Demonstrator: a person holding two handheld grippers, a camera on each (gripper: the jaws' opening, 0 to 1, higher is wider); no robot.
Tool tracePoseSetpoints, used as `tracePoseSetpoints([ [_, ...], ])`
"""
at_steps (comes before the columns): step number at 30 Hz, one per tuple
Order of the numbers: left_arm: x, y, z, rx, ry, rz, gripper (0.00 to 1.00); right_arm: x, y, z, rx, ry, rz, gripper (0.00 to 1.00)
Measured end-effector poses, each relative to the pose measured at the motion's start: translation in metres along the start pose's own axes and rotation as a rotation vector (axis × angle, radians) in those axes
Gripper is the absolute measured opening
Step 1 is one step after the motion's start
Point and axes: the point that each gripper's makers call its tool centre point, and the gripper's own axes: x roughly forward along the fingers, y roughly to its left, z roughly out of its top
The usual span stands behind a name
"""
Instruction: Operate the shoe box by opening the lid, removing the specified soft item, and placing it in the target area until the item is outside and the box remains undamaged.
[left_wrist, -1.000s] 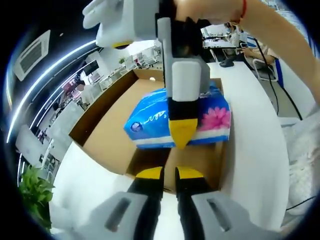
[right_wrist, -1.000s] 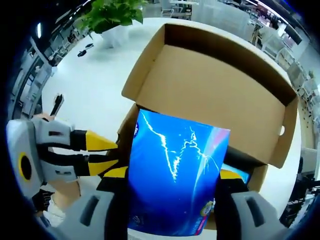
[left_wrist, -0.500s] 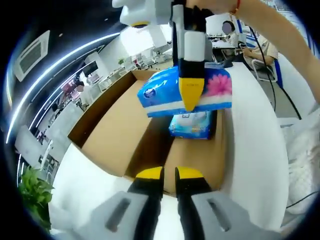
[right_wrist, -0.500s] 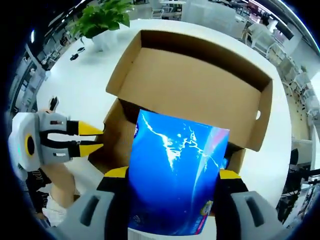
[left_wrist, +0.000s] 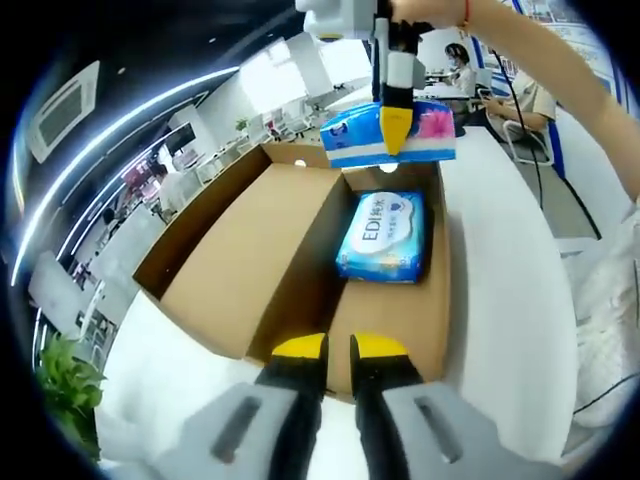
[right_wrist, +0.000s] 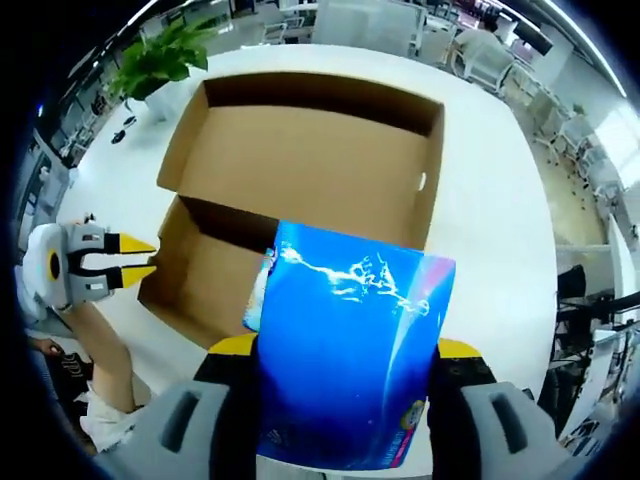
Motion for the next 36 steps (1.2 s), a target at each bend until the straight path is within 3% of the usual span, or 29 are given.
tracePoseSetpoints([
  [10, 0.001, 0.0, 0.012, 0.007, -0.036, 0.009, 0.09, 0.002, -0.063, -0.02, 0.075, 0.014, -0.037, 0.66],
  [16, 0.001, -0.002, 0.019, 0.0, -0.066, -0.006, 0.09, 0.02, -0.09, -0.039, 0.105, 0.038, -0.043, 0.66],
  [24, 0.006, -0.003, 0.017, -0.018, -0.063, -0.03, 0.09, 0.058, -0.107, -0.056, 0.114, 0.08, -0.043, 0.66],
  [32, 0.007, 0.0, 0.011, -0.014, -0.038, -0.022, 0.09, 0.085, -0.112, -0.06, 0.115, 0.081, -0.02, 0.66],
  [36, 0.008, 0.0, 0.008, -0.016, -0.031, -0.023, 0.09, 0.094, -0.119, -0.061, 0.11, 0.075, -0.041, 0.66],
])
